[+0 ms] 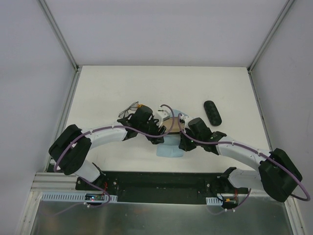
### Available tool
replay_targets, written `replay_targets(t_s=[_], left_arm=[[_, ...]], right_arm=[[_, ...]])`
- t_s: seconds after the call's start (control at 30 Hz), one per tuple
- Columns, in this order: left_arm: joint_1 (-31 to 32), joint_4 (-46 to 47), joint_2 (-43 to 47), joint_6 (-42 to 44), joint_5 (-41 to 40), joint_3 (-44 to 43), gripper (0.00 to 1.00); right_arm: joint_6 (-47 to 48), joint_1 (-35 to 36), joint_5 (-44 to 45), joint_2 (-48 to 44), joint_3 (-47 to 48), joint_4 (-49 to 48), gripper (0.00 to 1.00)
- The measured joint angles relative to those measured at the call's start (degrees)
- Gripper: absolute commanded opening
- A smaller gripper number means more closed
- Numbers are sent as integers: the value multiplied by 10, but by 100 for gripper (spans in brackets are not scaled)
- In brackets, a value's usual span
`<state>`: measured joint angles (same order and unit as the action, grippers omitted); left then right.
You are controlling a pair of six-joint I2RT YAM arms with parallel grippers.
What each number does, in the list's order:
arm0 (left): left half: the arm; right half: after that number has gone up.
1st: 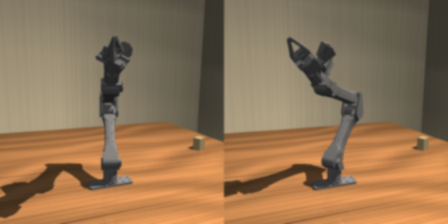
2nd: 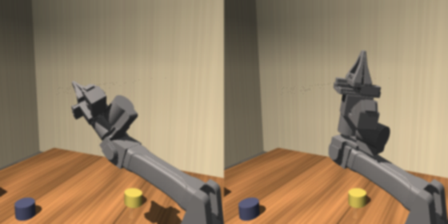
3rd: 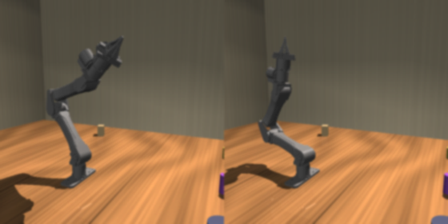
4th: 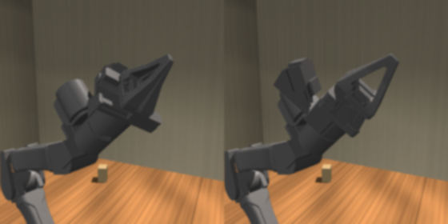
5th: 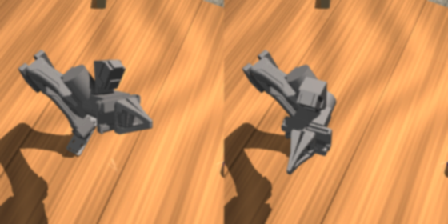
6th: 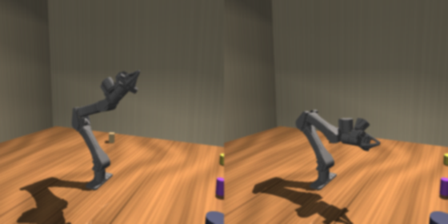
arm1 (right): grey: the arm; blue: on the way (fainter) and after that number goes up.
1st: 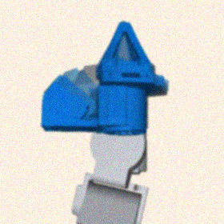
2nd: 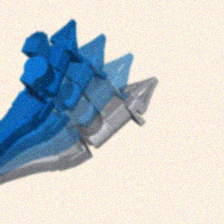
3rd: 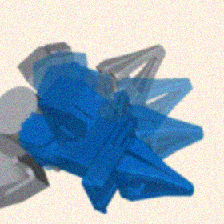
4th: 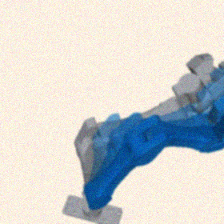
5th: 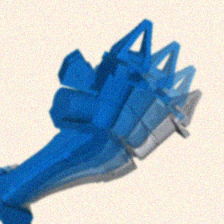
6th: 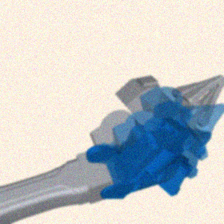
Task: Organize the sunglasses
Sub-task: Pick up the glasses cleaning cloth from the center of the board.
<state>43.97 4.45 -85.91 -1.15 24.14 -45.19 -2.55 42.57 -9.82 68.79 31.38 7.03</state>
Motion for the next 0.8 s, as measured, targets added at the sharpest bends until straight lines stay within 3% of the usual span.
replay_targets(t_s=[0.8], left_arm=[[19,-21,-80,30,39,-26,39]], right_arm=[[0,-29,-28,6,0,-9,8]])
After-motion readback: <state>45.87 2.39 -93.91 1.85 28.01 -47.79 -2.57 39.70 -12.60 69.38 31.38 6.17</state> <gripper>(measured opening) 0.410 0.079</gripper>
